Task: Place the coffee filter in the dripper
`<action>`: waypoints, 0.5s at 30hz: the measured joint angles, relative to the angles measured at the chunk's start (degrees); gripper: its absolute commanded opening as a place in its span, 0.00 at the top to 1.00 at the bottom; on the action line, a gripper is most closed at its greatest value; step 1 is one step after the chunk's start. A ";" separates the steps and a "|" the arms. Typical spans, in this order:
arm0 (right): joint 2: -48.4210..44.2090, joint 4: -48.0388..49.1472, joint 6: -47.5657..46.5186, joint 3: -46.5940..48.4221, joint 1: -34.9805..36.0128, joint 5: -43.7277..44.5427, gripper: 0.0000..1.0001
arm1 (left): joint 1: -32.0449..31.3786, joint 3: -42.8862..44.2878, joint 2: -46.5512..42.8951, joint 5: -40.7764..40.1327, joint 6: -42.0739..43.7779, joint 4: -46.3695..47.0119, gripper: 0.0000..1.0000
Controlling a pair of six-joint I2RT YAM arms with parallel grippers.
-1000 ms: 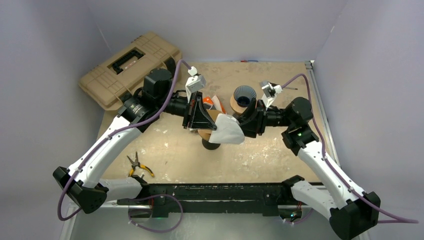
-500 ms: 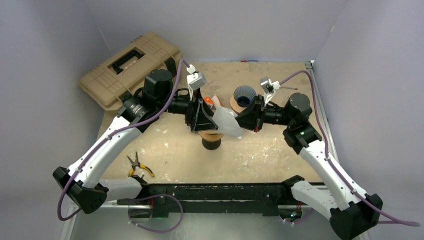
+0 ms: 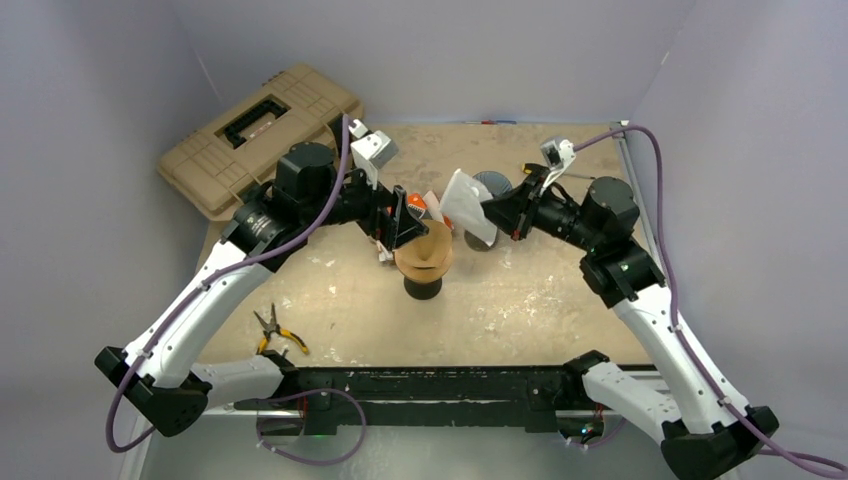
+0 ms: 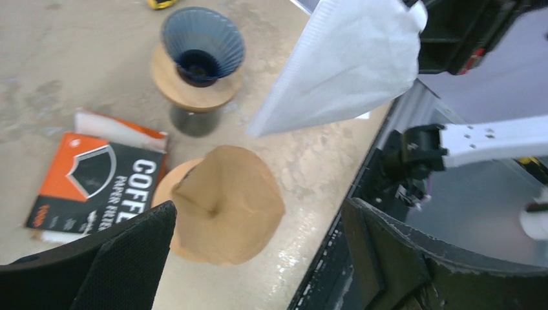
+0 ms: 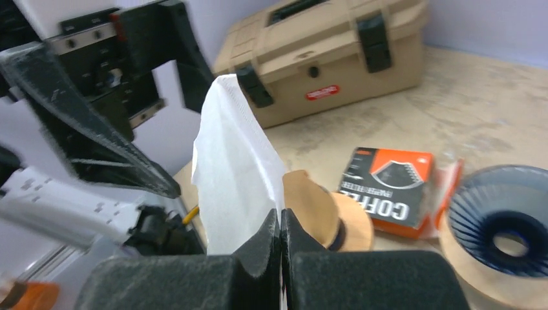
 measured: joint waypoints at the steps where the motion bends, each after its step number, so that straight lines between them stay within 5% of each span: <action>1: -0.04 -1.05 -0.22 0.57 0.00 2.80 1.00 | 0.00 0.17 -0.13 -2.03 -0.07 -0.42 0.01; 15: 4.61 -11.91 -0.42 4.11 0.04 31.39 1.00 | -0.52 8.28 9.70 -15.69 -4.63 -4.83 0.01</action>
